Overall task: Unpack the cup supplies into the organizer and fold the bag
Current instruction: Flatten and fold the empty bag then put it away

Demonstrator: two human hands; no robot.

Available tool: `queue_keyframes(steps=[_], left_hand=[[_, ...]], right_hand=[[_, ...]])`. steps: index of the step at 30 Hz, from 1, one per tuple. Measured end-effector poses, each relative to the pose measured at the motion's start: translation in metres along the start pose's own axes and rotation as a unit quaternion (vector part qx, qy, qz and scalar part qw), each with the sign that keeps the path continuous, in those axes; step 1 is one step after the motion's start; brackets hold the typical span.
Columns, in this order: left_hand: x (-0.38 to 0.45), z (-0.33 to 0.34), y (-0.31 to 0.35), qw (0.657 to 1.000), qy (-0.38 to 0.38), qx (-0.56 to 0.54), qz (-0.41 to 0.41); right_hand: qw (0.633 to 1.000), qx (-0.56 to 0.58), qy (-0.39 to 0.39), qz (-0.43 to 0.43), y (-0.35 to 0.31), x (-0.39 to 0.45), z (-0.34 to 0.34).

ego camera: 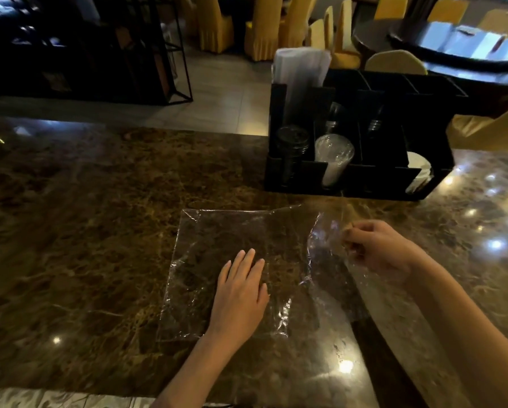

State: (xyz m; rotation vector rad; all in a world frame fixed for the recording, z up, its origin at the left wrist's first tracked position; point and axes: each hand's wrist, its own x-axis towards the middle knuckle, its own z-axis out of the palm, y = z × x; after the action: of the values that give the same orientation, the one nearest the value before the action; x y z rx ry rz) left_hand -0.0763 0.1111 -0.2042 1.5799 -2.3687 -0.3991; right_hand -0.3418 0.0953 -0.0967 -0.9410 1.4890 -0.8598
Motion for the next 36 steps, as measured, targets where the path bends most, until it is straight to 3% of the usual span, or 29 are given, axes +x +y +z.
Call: queue_keyframes(steps=[2, 4, 5, 7, 10, 12, 14, 17, 20, 24, 30, 33, 36], left_hand=[[0.0, -0.001, -0.002, 0.999, 0.004, -0.041, 0.001], [0.003, -0.01, -0.004, 0.986, 0.007, -0.162, -0.028], [0.004, -0.021, -0.004, 0.963, 0.011, -0.258, -0.072], [0.006, -0.045, -0.011, 0.886, 0.051, -0.429, -0.167], [0.005, -0.079, -0.032, 0.778, 0.12, -0.565, -0.248], [0.001, -0.098, -0.046, 0.736, 0.11, -0.621, -0.247], [-0.003, -0.109, -0.057, 0.721, 0.073, -0.637, -0.262], [-0.009, -0.113, -0.068, 0.745, 0.062, -0.584, -0.316], [-0.012, -0.109, -0.072, 0.764, 0.052, -0.551, -0.332], [-0.015, -0.098, -0.074, 0.834, 0.056, -0.444, -0.324], [-0.014, -0.088, -0.084, 0.904, 0.118, -0.286, -0.295], [-0.012, -0.086, -0.085, 0.922, 0.133, -0.237, -0.276], [-0.011, -0.081, -0.089, 0.926, 0.146, -0.212, -0.278]], right_hand=[[0.996, 0.047, -0.066, -0.032, -0.023, -0.002, 0.023], [0.992, 0.012, -0.105, -0.071, -0.041, 0.0, 0.053], [0.989, -0.034, -0.11, -0.092, -0.048, 0.002, 0.07], [0.977, -0.129, -0.116, -0.123, -0.058, 0.008, 0.103], [0.957, -0.216, -0.133, -0.14, -0.063, 0.02, 0.15], [0.933, -0.291, -0.138, -0.162, -0.064, 0.027, 0.179], [0.911, -0.339, -0.138, -0.189, -0.062, 0.032, 0.203], [0.916, -0.32, -0.115, -0.215, -0.053, 0.036, 0.217], [0.935, -0.261, -0.038, -0.237, -0.038, 0.039, 0.208], [0.931, -0.246, 0.039, -0.267, -0.019, 0.039, 0.187], [0.85, -0.398, 0.061, -0.339, 0.022, 0.032, 0.172], [0.796, -0.476, 0.045, -0.371, 0.039, 0.029, 0.174], [0.772, -0.527, 0.024, -0.354, 0.048, 0.025, 0.182]])
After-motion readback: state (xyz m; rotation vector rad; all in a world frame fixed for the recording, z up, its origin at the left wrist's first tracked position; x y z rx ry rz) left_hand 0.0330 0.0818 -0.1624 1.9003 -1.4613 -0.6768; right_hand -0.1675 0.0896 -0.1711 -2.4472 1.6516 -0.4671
